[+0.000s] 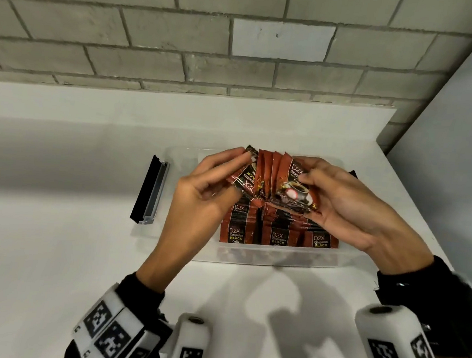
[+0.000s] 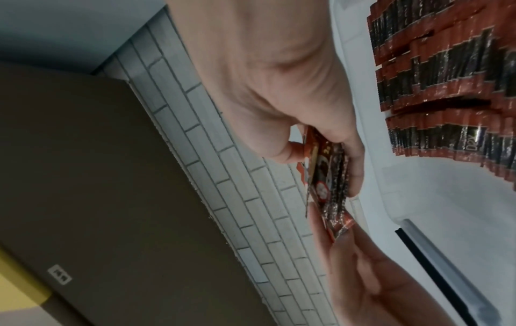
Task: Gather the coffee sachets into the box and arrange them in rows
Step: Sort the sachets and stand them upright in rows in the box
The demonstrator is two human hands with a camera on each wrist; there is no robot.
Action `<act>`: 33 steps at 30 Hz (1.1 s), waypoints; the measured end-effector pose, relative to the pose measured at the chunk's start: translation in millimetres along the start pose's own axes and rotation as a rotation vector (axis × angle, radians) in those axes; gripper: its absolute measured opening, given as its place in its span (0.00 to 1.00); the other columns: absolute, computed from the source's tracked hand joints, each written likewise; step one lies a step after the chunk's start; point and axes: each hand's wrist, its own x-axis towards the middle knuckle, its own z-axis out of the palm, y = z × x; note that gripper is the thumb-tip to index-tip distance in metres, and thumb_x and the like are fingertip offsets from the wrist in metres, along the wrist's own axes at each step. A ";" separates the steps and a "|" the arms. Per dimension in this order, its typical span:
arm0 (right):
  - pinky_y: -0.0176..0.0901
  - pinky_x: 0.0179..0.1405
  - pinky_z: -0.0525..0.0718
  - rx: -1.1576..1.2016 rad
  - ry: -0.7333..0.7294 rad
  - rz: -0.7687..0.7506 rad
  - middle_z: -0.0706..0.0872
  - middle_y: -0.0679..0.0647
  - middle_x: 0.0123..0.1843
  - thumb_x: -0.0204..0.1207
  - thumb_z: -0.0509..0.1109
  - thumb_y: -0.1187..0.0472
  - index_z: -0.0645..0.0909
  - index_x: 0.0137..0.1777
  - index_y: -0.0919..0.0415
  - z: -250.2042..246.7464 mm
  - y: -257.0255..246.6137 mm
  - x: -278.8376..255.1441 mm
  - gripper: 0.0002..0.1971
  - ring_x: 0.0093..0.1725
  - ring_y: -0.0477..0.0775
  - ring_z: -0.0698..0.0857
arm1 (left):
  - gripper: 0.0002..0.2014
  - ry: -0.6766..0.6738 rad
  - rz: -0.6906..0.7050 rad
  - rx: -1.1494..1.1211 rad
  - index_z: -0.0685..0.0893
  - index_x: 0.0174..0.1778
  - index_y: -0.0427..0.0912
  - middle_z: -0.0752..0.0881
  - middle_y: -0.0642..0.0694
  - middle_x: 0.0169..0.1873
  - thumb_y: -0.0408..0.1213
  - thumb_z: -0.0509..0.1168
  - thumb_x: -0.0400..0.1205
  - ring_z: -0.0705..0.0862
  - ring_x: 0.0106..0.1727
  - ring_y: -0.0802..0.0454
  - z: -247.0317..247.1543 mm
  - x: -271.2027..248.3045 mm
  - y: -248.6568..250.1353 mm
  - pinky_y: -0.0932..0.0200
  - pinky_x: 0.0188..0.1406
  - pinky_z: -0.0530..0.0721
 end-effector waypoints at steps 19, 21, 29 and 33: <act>0.44 0.46 0.87 -0.275 -0.059 -0.198 0.86 0.58 0.54 0.85 0.53 0.68 0.70 0.71 0.47 21.2 16.1 12.8 0.20 0.48 0.50 0.86 | 0.21 -0.076 -0.335 -0.419 0.75 0.70 0.39 0.84 0.42 0.61 0.27 0.64 0.79 0.85 0.60 0.53 3.5 8.6 9.4 0.64 0.58 0.84; 0.50 0.56 0.84 -0.309 -0.061 -0.179 0.83 0.61 0.64 0.84 0.53 0.69 0.73 0.69 0.49 18.8 16.2 13.8 0.20 0.57 0.56 0.84 | 0.19 0.000 -0.343 -0.375 0.78 0.68 0.40 0.88 0.45 0.54 0.26 0.64 0.80 0.87 0.56 0.55 -2.8 12.3 7.3 0.65 0.56 0.84; 0.55 0.62 0.83 -0.385 -0.043 -0.223 0.82 0.60 0.65 0.85 0.53 0.70 0.75 0.67 0.51 8.6 2.7 11.6 0.18 0.62 0.59 0.83 | 0.14 0.097 -0.169 0.123 0.78 0.60 0.42 0.92 0.44 0.37 0.36 0.69 0.79 0.91 0.39 0.52 -28.2 30.0 15.8 0.60 0.41 0.87; 0.49 0.56 0.86 -0.478 -0.137 -0.207 0.85 0.53 0.58 0.85 0.53 0.69 0.75 0.66 0.48 12.4 -6.3 13.4 0.18 0.53 0.50 0.86 | 0.20 -0.090 -0.170 0.319 0.72 0.62 0.45 0.91 0.45 0.32 0.41 0.71 0.77 0.90 0.36 0.52 -21.3 42.0 22.7 0.55 0.38 0.84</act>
